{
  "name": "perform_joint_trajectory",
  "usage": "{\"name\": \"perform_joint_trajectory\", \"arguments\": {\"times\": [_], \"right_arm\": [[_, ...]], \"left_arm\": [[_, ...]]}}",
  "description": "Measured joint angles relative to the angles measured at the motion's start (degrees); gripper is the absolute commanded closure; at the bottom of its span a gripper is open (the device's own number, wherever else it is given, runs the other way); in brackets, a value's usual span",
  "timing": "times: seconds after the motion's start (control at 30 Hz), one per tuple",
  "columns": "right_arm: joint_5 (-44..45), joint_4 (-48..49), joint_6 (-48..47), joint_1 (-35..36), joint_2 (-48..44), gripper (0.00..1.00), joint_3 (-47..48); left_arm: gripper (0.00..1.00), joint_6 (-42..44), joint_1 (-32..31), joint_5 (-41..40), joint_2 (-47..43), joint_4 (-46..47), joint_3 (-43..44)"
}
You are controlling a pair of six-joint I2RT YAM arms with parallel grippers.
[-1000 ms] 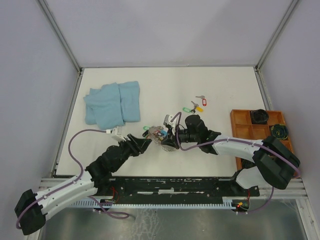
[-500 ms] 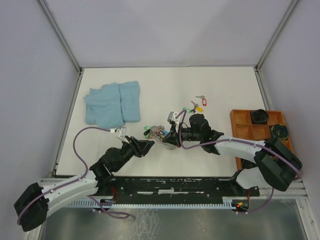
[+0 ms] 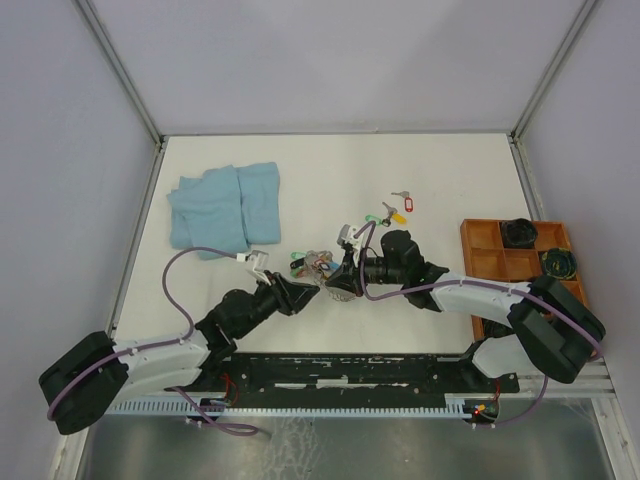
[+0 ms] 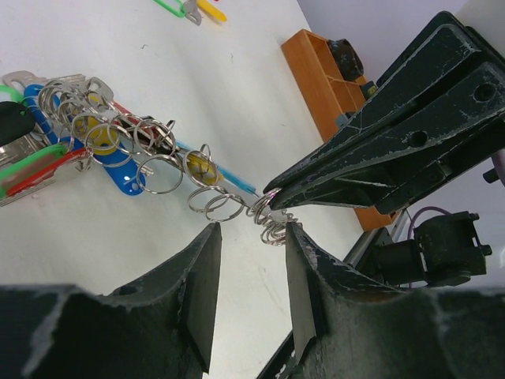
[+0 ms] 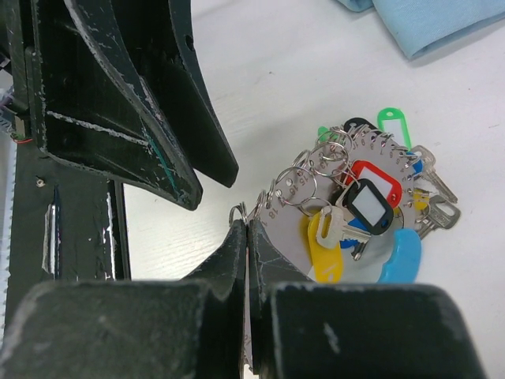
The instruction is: Put the keys on the keyring
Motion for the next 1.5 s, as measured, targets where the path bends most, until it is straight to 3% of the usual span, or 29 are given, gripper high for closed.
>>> {"name": "perform_joint_trajectory", "arguments": {"times": [0.47,0.7,1.03,1.2,1.5], "right_arm": [[0.4,2.0,1.9,0.0,-0.3,0.99,-0.5],[0.4,3.3,3.3,0.0,-0.3,0.99,-0.6],[-0.2,5.0,5.3,-0.3,-0.2,0.98,-0.7],[-0.5,5.0,5.7,-0.5,0.0,0.94,-0.8],[-1.1,2.5,5.5,-0.5,0.2,0.77,-0.4]], "left_arm": [[0.61,-0.9,0.0,2.4,8.0,3.4,2.9],[0.78,-1.4,0.0,2.3,9.0,3.1,3.3],[0.83,-1.3,0.0,2.4,9.6,3.3,4.5],[0.97,-1.0,0.0,2.5,10.4,4.1,4.7],[0.97,5.9,-0.1,2.8,10.4,3.3,4.8]]}}
